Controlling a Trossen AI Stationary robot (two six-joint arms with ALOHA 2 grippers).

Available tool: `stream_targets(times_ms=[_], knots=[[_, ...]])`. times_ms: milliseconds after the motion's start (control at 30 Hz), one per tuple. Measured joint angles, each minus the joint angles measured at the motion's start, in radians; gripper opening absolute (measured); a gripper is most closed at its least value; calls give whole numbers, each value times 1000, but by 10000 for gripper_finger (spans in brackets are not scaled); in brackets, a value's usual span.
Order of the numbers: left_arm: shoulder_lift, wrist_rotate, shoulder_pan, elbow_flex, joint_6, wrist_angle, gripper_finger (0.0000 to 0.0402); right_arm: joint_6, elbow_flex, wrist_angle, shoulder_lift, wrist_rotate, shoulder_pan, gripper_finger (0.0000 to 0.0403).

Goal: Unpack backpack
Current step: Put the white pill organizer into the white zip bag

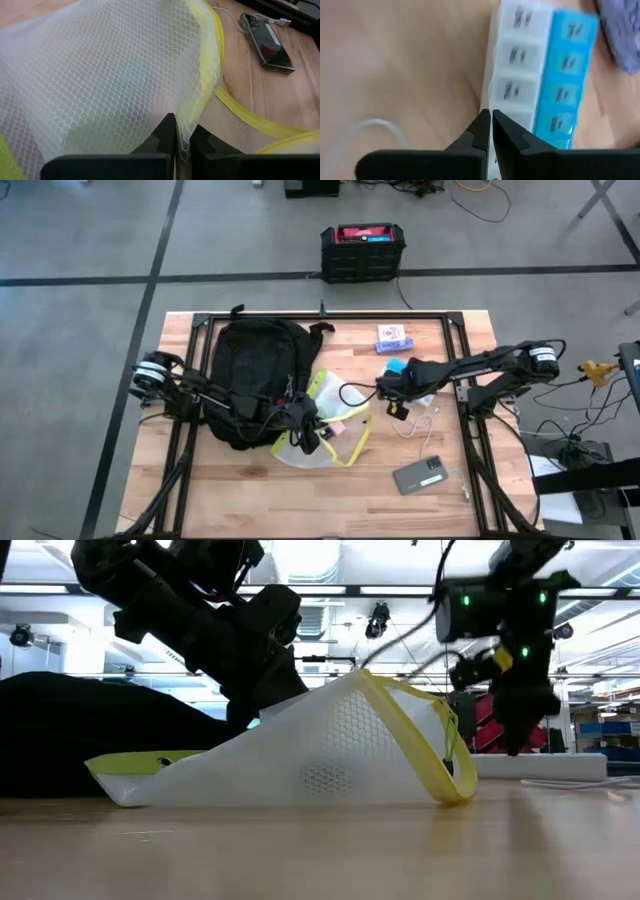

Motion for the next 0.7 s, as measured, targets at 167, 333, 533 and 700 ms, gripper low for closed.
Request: stream_targets(times_ms=[167,333,533,700], knots=[[0,0,0,0,0,-1,0,-59,31,-1,-65,-9,27,0],[0,-24,0,0,6,0,0,-44,18,-2,-94,70,148,4],[0,-45,0,0,67,19,0,79,-41,2,-46,275,344,13],[0,-45,0,0,104,29,0,213,-69,6,34,387,417,86]])
